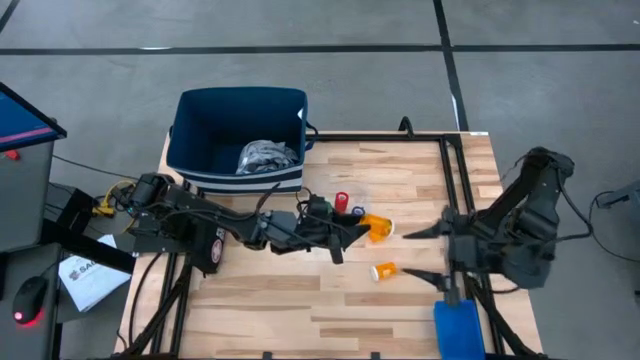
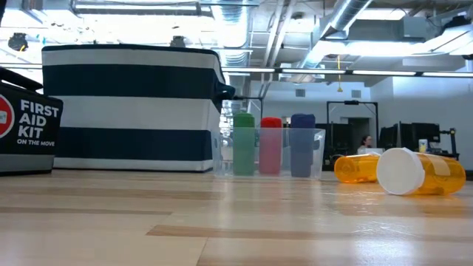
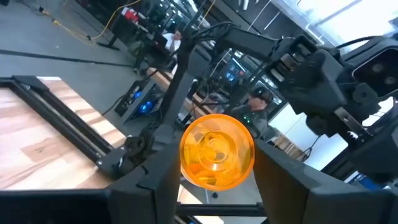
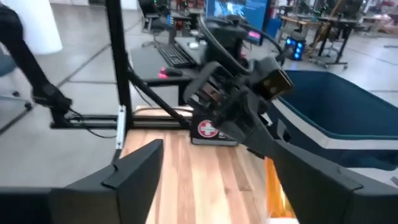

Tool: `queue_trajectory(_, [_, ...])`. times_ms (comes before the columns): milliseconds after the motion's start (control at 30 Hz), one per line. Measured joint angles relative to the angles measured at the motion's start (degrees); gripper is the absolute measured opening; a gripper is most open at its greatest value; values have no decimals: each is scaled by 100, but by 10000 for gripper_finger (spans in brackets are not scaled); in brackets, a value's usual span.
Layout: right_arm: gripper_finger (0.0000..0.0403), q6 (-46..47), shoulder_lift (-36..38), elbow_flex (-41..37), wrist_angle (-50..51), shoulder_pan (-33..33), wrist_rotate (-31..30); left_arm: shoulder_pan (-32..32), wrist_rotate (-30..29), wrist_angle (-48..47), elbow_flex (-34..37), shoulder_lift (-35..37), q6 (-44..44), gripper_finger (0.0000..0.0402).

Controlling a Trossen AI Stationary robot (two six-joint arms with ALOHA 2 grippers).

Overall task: Pick & place medical supplies in basket/bin
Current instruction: Put the bottom left orange pill bottle into the blue basket

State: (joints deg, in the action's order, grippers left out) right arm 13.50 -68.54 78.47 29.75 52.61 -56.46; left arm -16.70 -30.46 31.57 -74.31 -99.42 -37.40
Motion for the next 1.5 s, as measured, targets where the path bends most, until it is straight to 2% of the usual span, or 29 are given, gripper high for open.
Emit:
queue_trajectory(133, [341,273,-30,173,345,-557,839,18,0,31,-23,0,71,172])
queue_trajectory(233, [353,259,-126,370,534,-887,747,18,1,105,-39,0,73,172])
queue_trajectory(400, [350,-490,-556,1072,1051,-1133,728,18,2,254,-39,0,247,172])
queue_trajectory(567, [347,-474,-1287,2157,2610,-1548,1113,48,8,261,-35,45,588,172])
queue_trajectory(800, [344,-190,-2231,3461,4365,-1930,1121,189,-56,169,-34,257,567,172])
queue_trajectory(1000, [344,-148,-2797,4164,4898,-2126,848,301,-84,-93,-27,462,383,172])
queue_trajectory(1167, [344,-125,-3016,4422,5099,-2237,552,322,-77,-88,-26,457,245,173])
queue_trajectory(1500, [344,179,-3020,4425,5228,-2302,251,313,104,-201,-28,457,93,173])
